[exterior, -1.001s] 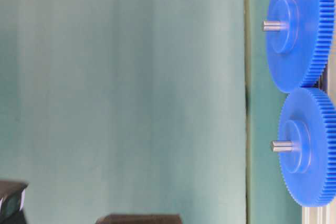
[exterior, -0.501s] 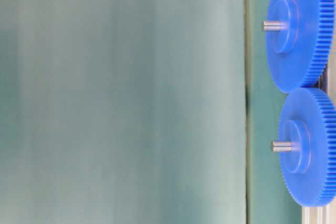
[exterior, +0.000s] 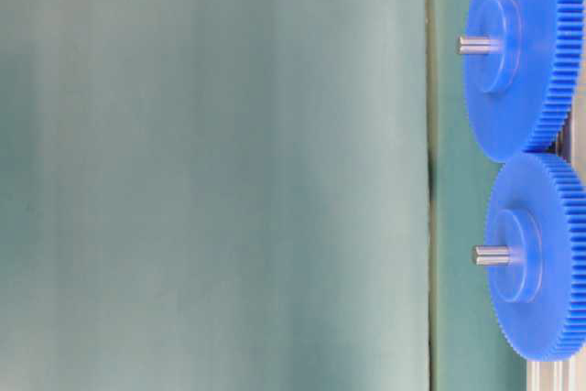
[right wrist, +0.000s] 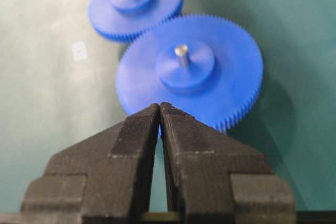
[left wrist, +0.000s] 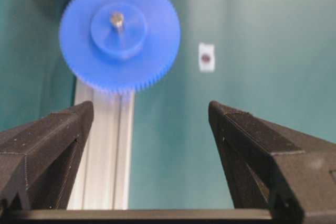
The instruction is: Insert the small gear onto the shaft.
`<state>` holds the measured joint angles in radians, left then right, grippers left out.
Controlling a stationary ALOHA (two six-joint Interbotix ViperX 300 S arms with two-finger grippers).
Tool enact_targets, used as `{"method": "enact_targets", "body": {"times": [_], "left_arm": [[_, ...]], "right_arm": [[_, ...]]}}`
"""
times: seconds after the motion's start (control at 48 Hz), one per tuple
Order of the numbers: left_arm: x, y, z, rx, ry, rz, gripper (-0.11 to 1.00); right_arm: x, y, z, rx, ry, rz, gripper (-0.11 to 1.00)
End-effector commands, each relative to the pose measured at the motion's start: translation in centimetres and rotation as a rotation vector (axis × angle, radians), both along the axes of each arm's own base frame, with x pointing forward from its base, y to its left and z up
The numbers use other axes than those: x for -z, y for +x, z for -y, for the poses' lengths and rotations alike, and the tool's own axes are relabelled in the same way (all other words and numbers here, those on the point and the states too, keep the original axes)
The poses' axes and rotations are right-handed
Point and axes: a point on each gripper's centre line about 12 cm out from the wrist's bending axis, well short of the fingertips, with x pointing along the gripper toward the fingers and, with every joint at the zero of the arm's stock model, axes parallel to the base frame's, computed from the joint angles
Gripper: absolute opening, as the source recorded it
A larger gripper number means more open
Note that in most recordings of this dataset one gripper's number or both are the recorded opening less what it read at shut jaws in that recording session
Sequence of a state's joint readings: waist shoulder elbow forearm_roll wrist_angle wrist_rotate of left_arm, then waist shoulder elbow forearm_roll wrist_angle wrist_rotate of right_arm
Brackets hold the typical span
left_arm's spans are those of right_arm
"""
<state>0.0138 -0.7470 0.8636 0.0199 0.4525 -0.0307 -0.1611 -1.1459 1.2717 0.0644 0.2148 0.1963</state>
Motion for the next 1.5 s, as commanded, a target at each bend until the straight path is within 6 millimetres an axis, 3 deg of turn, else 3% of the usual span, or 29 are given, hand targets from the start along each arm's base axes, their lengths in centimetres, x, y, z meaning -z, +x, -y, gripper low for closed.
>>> {"method": "enact_targets", "body": {"times": [0.0,0.459,1.481], "left_arm": [[-0.6,-0.1,0.1,0.005,0.002,0.035,0.87],[-0.3,-0.5,0.1,0.004,-0.003,0.097,0.87],[0.5,-1.3,0.1,-0.022,-0.047,0.113,0.87]], "right_arm": [[-0.5,0.1,0.0,0.002,0.001,0.019,0.15],[0.3,-0.8,-0.3,-0.016,-0.005,-0.032,0.15],[-1.6,-0.6,-0.1,-0.032,-0.125,0.000,0.15]]}}
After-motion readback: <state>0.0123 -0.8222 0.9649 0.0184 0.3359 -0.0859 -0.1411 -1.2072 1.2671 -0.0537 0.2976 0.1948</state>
